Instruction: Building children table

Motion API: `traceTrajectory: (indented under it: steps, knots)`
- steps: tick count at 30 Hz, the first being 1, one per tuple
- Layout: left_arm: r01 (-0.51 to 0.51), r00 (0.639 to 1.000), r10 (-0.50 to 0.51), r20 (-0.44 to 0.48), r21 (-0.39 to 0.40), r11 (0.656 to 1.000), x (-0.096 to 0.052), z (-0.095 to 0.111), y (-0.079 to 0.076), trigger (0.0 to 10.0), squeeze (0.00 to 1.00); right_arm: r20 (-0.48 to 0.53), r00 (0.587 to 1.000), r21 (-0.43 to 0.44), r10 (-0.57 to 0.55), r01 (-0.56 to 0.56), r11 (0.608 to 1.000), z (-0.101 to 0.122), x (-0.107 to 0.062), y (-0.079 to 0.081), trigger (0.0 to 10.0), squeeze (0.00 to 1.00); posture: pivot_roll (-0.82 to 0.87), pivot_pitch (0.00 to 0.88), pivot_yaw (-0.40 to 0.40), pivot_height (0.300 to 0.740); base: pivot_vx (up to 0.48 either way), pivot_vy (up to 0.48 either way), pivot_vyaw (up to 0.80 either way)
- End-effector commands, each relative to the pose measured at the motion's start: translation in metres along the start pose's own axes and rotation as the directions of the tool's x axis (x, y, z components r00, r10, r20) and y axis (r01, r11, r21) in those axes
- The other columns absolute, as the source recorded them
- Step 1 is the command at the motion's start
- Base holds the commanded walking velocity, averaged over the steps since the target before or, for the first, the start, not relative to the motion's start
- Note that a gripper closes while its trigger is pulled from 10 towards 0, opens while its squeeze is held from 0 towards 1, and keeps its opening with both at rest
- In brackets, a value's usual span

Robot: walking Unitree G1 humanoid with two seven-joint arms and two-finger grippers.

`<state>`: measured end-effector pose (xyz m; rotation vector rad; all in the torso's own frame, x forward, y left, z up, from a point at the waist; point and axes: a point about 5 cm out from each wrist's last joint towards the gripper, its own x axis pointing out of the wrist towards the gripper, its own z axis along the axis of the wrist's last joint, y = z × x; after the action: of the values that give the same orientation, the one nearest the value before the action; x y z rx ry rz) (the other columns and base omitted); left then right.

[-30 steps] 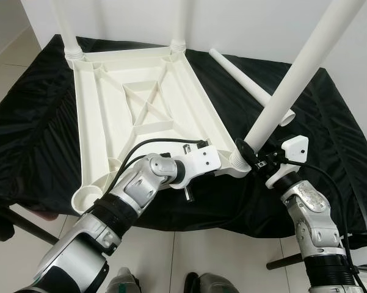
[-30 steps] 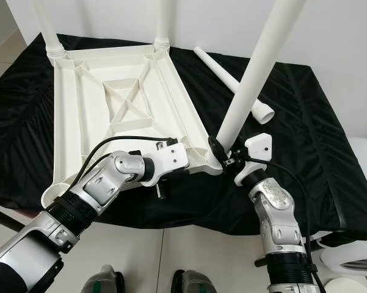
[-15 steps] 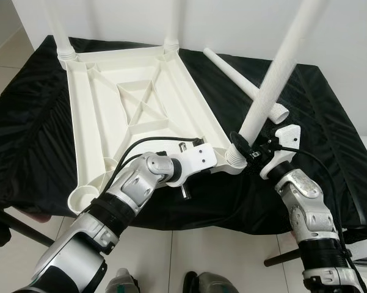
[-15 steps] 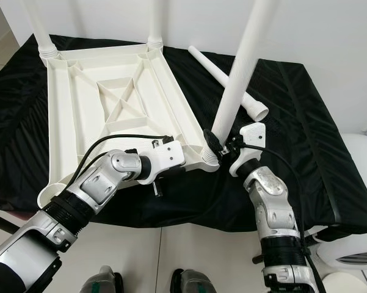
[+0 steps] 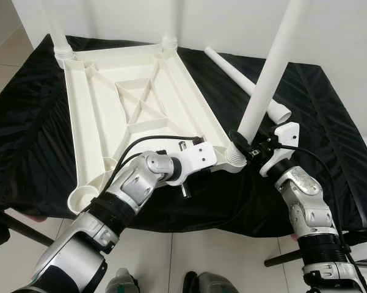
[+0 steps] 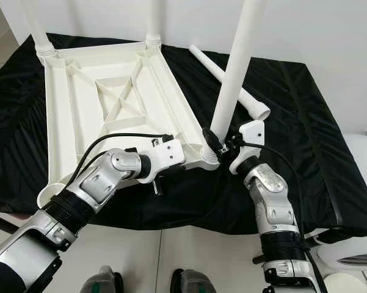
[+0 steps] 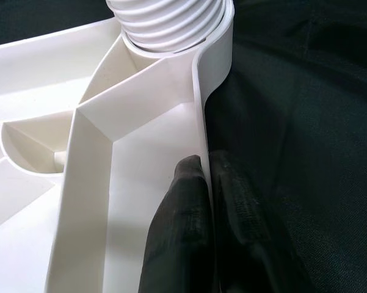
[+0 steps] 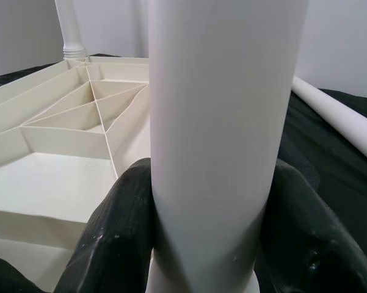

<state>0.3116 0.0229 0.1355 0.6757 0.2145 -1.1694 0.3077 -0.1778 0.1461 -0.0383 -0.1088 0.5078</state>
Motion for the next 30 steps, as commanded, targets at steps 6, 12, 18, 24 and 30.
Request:
traceTrajectory:
  steps: [6,12,18,24,30]
  knots:
    - [-0.01,1.0,0.011,-0.029,0.03,1.0,0.0,-0.002,0.0,10.0,0.0,-0.179,0.982,0.06,-0.061,0.073,0.996,-0.039,-0.009,0.008,10.0,0.0,0.03,0.081,-0.043,0.74,0.0,0.0,0.0]
    - [-0.009,1.0,0.009,-0.03,0.031,0.999,-0.001,-0.003,0.0,10.0,0.0,-0.14,0.984,0.057,-0.111,0.12,0.991,-0.035,-0.004,0.017,10.0,0.0,0.03,0.08,-0.042,0.74,0.0,0.0,0.0]
    - [-0.007,1.0,0.008,-0.028,0.035,0.999,-0.001,-0.002,0.0,10.0,0.0,-0.076,0.983,0.064,-0.165,0.17,0.983,-0.024,0.008,0.029,10.0,0.0,0.03,0.078,-0.039,0.74,0.0,0.0,0.0]
    - [-0.007,1.0,0.008,-0.029,0.037,0.999,-0.001,-0.002,0.0,10.0,0.0,-0.038,0.978,0.075,-0.206,0.208,0.975,-0.016,0.014,0.035,10.0,0.0,0.03,0.079,-0.041,0.74,0.0,0.0,0.0]
    - [-0.008,1.0,0.009,-0.03,0.036,0.999,-0.002,-0.002,0.001,10.0,0.0,-0.015,0.977,0.075,-0.213,0.213,0.974,-0.011,0.017,0.045,10.0,0.0,0.03,0.08,-0.041,0.74,0.0,0.0,0.0]
